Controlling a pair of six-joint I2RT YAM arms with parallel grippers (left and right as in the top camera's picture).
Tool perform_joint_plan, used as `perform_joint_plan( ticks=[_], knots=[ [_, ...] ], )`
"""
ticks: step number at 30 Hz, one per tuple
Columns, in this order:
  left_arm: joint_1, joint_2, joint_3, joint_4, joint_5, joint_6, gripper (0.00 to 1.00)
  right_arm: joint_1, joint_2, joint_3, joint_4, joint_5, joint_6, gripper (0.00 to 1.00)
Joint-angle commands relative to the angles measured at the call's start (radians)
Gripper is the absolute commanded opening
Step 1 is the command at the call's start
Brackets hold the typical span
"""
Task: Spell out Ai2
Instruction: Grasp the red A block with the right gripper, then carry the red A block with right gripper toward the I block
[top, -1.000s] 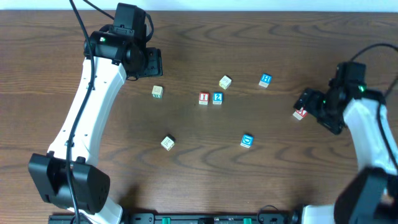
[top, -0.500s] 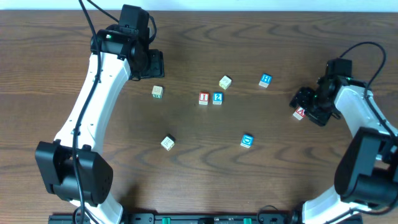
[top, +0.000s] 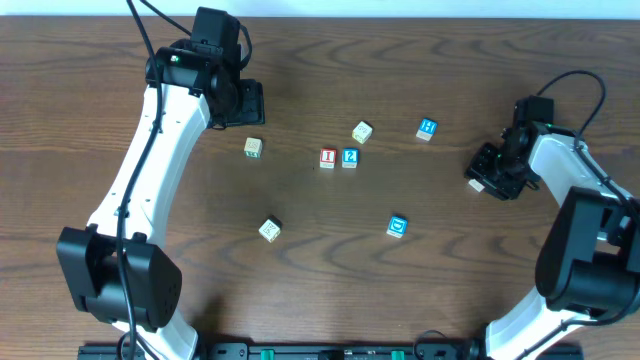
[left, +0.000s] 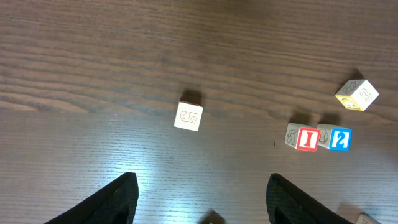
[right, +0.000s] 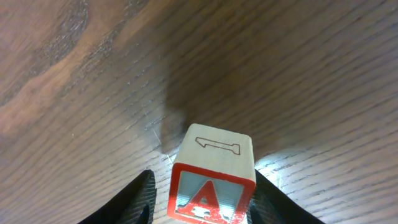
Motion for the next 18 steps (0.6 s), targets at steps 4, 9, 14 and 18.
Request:
perform_joint_plan(
  ticks=[4,9,14,18],
  knots=[
    [0.003,0.008,-0.005,0.001,0.006,0.017,0.68,0.006,0.009,0.018,0.004,0.024,0.008,0.43],
    [0.003,0.008,-0.005,0.001,0.007,0.017,0.68,0.006,0.009,0.018,0.004,0.030,0.008,0.38],
    [0.003,0.008,-0.005,0.002,0.007,0.017,0.68,0.006,0.009,0.018,0.003,0.037,0.007,0.33],
    [0.003,0.008,-0.005,0.002,0.006,0.017,0.68,0.008,0.009,0.018,0.003,0.039,-0.013,0.27]
  ],
)
